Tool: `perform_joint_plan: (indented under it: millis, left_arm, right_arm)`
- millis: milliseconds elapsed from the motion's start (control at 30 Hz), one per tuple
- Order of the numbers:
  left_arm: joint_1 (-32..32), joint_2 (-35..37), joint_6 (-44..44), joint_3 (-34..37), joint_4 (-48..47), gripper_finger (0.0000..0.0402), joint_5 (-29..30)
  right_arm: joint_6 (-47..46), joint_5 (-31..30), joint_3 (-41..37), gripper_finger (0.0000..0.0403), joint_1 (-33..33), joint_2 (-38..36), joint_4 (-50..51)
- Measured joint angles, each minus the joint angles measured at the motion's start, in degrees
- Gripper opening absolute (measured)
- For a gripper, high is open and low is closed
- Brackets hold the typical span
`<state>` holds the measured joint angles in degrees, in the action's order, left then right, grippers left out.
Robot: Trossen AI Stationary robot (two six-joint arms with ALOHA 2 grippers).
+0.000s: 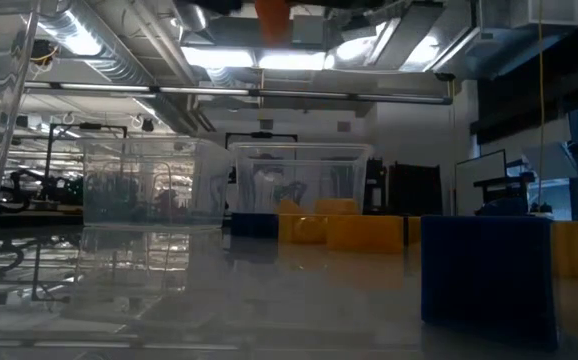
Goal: Sort blocks
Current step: Put the orange game piece into the top left transparent bin
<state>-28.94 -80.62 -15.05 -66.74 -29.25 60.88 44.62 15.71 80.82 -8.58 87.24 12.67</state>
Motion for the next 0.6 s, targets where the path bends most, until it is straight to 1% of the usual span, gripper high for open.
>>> perform_joint_plan:
  millis: [133, 333, 400, 467, 600]
  left_arm:
    - [0.23, 6.04, 2.07, 0.0, -0.18, 0.0208, -2.27]
    - [0.7, 13.15, 6.82, 0.0, 0.3, 0.0208, -4.45]
    - [1.53, 15.24, 8.29, 0.0, 1.01, 0.0208, -6.94]
    - [2.57, 17.23, 10.51, 0.0, 2.35, 0.0208, -10.54]
    - [5.14, 20.65, 15.98, -0.02, 4.55, 0.0208, -17.4]
  right_arm:
    - [-0.01, -0.81, 0.09, 0.0122, -0.94, 0.84, -4.77]
    - [0.7, -0.57, 0.04, 0.0122, -1.59, 4.41, -12.21]
    - [1.22, -0.26, 0.0, 0.0122, -1.61, 5.03, -14.12]
    - [2.49, 0.1, -0.01, 0.0122, -1.57, 5.58, -18.11]
    - [3.09, 4.35, 0.02, 0.0122, -1.57, 5.64, -24.46]
